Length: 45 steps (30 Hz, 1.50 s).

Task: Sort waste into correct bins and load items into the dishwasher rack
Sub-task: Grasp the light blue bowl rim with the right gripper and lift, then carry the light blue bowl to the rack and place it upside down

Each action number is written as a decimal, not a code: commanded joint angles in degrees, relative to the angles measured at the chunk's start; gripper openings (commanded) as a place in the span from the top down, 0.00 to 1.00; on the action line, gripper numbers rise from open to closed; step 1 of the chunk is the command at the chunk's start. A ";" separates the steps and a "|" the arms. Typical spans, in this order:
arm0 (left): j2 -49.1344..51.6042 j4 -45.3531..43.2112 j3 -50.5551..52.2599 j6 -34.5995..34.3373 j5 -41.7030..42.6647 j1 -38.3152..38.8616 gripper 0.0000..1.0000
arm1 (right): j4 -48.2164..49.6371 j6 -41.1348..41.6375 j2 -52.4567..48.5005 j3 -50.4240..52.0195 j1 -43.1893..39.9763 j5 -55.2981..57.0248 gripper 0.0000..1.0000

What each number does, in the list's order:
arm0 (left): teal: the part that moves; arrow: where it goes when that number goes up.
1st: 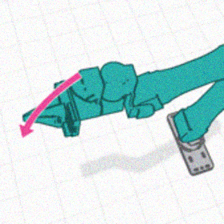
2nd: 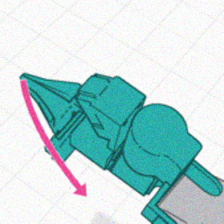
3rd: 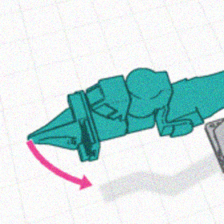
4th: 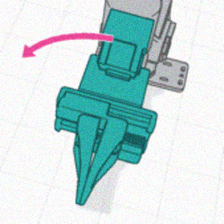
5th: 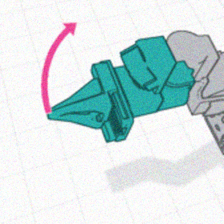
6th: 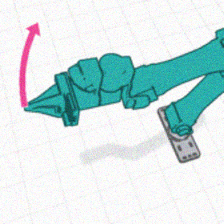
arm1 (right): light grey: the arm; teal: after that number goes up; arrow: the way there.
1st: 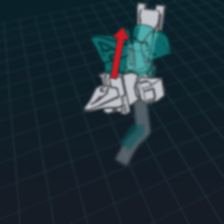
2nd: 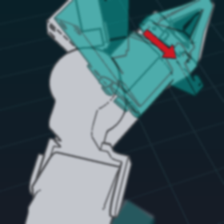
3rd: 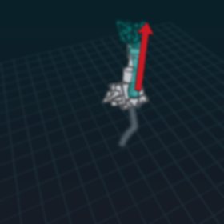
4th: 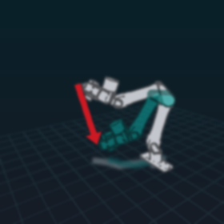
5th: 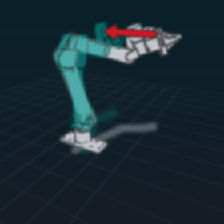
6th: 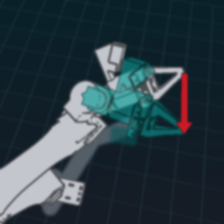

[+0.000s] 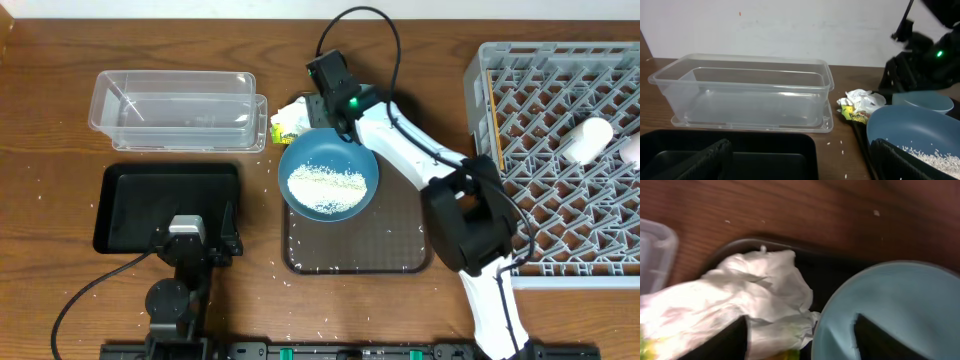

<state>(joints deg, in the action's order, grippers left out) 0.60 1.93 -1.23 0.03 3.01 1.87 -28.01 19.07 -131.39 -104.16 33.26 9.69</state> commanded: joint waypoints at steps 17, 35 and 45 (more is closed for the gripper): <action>-0.26 2.01 1.01 0.35 -0.63 -0.35 0.10 | -4.33 1.27 -0.74 -3.23 -0.72 2.56 0.99; -0.26 2.01 1.01 0.35 -0.63 -0.35 0.09 | -29.11 0.61 12.96 -18.91 -14.51 -10.05 0.99; -0.26 2.03 1.01 0.35 -0.63 -0.35 0.09 | -39.10 -8.55 15.32 -18.73 -39.65 -29.46 0.99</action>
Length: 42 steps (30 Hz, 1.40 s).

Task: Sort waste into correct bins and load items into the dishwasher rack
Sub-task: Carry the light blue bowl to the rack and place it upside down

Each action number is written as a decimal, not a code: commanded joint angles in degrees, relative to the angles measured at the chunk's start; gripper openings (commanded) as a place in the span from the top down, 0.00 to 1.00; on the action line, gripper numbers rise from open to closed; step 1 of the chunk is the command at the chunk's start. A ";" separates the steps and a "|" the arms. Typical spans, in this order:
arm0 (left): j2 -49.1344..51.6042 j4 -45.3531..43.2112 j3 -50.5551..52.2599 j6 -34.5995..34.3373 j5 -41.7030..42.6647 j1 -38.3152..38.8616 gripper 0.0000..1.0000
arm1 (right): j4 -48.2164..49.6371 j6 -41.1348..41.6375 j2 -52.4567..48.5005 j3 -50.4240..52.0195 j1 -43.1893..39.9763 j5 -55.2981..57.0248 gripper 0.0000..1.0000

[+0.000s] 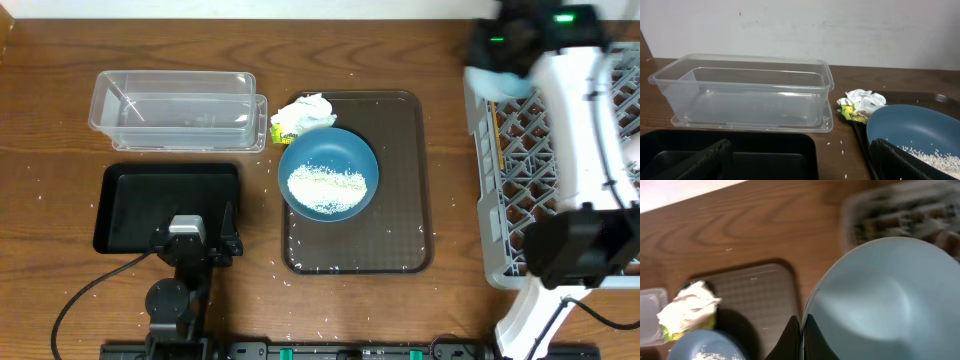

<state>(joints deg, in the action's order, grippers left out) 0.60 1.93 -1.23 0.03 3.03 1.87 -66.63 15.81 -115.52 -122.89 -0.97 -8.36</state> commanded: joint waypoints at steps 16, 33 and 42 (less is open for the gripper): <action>-0.26 2.01 1.01 0.35 -0.66 -0.35 0.10 | 14.78 -10.25 -10.12 0.00 -30.75 -49.53 0.99; -0.26 2.01 1.01 0.35 -0.66 -0.35 0.10 | 35.56 9.44 -21.38 0.00 -33.05 -59.21 0.99; -0.26 2.01 1.01 0.35 -0.66 -0.35 0.10 | 36.85 10.38 -21.38 0.00 -33.62 -64.74 0.99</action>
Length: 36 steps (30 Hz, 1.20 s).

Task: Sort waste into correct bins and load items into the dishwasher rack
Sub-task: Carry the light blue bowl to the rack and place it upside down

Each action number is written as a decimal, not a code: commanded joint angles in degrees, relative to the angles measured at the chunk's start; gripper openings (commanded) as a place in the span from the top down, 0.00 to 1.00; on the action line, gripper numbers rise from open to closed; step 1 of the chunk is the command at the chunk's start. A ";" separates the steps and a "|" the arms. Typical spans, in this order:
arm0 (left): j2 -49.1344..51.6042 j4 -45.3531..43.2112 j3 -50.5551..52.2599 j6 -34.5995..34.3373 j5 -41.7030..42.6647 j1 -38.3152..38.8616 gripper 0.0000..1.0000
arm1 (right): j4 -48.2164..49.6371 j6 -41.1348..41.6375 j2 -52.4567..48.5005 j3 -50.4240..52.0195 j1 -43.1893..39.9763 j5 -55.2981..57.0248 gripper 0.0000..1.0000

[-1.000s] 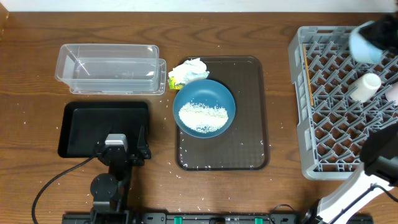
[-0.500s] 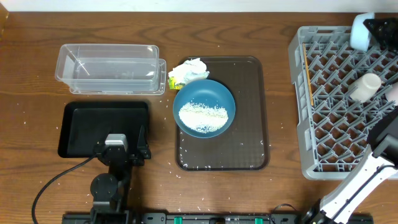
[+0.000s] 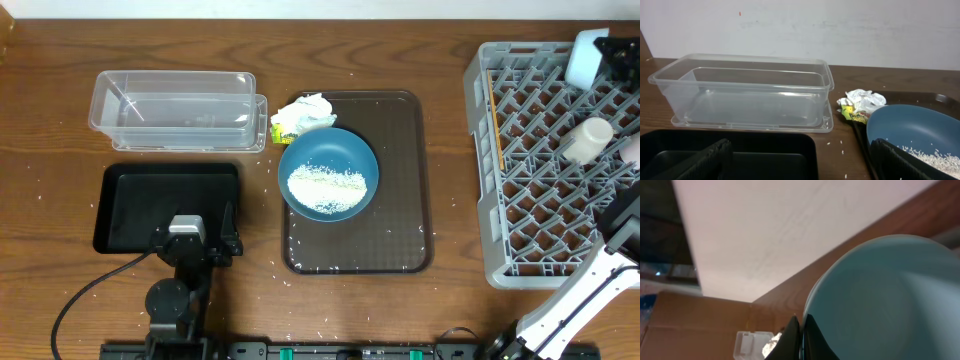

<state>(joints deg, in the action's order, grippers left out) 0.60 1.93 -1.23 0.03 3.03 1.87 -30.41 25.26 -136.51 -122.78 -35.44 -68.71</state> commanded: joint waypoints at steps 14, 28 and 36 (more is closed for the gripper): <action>-0.26 2.01 1.01 0.35 -0.66 -0.35 0.09 | 7.08 6.12 -1.22 -0.11 3.13 0.70 0.99; -0.26 2.01 1.01 0.35 -0.66 -0.35 0.10 | 2.71 4.42 -2.69 -0.11 -0.35 3.78 0.99; -0.26 2.01 1.01 0.35 -0.66 -0.35 0.10 | -0.57 3.13 -2.69 -0.11 -5.11 3.28 0.99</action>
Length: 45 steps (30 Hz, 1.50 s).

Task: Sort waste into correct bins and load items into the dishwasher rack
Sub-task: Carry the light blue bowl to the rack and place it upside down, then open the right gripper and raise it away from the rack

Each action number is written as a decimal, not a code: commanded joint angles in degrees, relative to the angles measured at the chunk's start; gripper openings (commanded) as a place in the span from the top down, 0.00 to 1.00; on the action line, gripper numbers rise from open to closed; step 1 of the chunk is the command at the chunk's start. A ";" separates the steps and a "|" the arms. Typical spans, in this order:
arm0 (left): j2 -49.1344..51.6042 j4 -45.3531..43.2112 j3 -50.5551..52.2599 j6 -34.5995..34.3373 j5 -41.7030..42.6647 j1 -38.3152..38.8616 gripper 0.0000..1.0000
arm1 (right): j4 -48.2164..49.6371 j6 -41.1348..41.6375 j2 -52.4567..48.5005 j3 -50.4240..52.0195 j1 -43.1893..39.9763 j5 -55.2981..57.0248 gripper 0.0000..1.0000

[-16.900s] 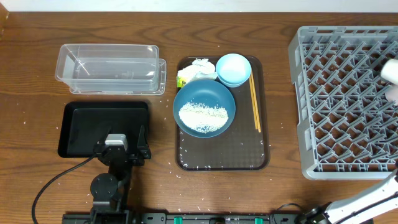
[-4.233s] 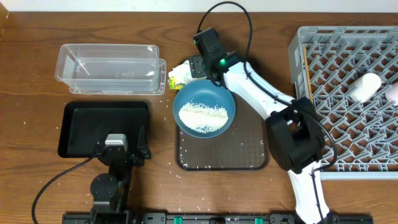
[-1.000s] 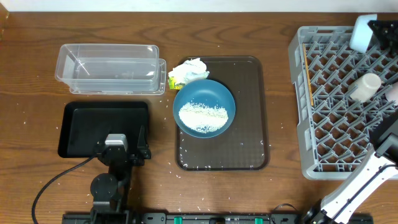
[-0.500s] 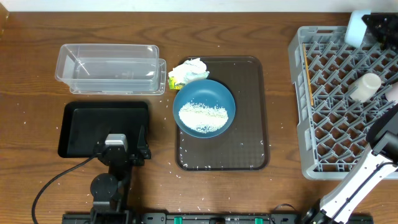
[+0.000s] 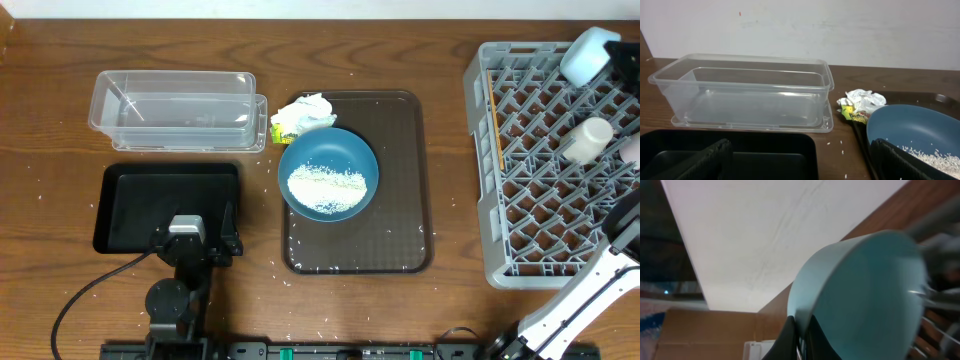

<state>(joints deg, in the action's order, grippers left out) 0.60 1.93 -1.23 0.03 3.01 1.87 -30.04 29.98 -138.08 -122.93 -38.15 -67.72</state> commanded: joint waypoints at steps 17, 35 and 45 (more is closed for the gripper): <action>-0.26 2.01 1.01 0.35 -0.63 -0.35 0.10 | -17.40 -9.40 7.21 0.02 -9.31 17.05 0.67; -0.26 2.01 1.01 0.35 -0.63 -0.35 0.09 | -26.86 -19.52 23.91 0.02 1.25 21.42 0.15; -0.26 2.01 1.01 0.35 -0.63 -0.35 0.10 | -34.34 -23.41 19.78 0.07 23.93 45.09 0.01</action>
<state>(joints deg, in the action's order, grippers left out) 0.60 1.93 -1.23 0.03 3.01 1.87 -63.88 8.60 -115.81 -122.78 -19.16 -31.62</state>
